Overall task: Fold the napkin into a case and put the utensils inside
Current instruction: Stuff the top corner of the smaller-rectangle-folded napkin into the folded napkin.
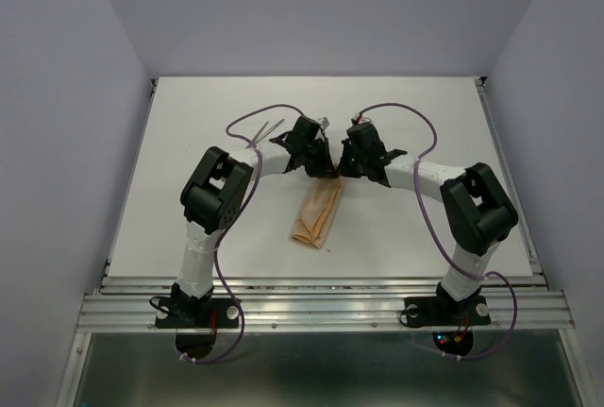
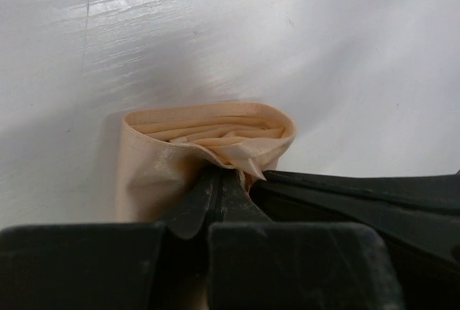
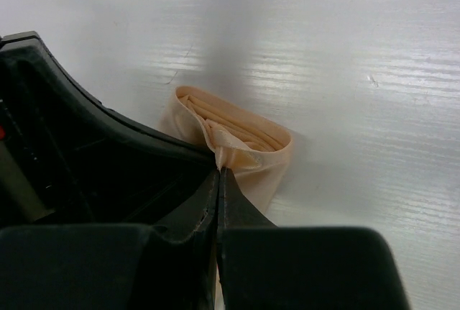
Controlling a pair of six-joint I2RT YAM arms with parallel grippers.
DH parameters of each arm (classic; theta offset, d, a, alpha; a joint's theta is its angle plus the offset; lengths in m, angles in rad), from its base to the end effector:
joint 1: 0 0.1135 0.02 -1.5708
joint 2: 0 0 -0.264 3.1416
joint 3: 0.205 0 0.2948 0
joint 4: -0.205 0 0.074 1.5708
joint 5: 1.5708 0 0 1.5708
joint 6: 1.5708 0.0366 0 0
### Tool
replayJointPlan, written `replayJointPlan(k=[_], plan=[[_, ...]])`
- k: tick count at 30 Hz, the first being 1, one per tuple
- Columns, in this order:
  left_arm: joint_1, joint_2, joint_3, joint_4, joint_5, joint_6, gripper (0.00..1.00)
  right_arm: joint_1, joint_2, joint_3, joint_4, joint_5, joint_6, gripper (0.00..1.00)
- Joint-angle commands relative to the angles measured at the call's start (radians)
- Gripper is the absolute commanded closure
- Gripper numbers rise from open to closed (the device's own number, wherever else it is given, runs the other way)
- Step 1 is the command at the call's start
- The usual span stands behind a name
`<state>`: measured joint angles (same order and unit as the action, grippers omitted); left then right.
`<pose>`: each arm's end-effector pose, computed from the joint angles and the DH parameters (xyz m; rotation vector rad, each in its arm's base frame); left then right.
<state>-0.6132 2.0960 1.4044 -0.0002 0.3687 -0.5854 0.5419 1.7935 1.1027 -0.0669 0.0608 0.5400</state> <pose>0.3982 -0.2964 0.1351 0.2458 2.4167 -1.0144 0.3604 0.2143 0.1574 0.0288 2.3744 0.4645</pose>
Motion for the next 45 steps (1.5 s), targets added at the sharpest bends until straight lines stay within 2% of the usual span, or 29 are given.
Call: replayJointPlan(k=[1, 19, 25, 35, 45], plan=[[-0.005, 0.021, 0.048, 0.058, 0.019, -0.037, 1.00, -0.005, -0.032, 0.017, 0.044, -0.029, 0.006, 0.99], [-0.020, 0.075, 0.048, 0.063, 0.003, -0.053, 1.00, -0.005, -0.023, 0.008, 0.042, -0.069, -0.003, 0.99], [-0.020, 0.001, 0.028, 0.036, 0.006, -0.036, 1.00, -0.005, 0.000, 0.009, 0.032, 0.013, 0.023, 0.99], [-0.016, -0.142, -0.022, -0.030, -0.002, 0.016, 1.00, -0.005, 0.023, 0.046, 0.007, 0.027, 0.025, 0.99], [0.046, -0.133, 0.005, -0.038, -0.024, 0.036, 1.00, -0.005, 0.014, 0.049, 0.009, 0.017, 0.018, 0.99]])
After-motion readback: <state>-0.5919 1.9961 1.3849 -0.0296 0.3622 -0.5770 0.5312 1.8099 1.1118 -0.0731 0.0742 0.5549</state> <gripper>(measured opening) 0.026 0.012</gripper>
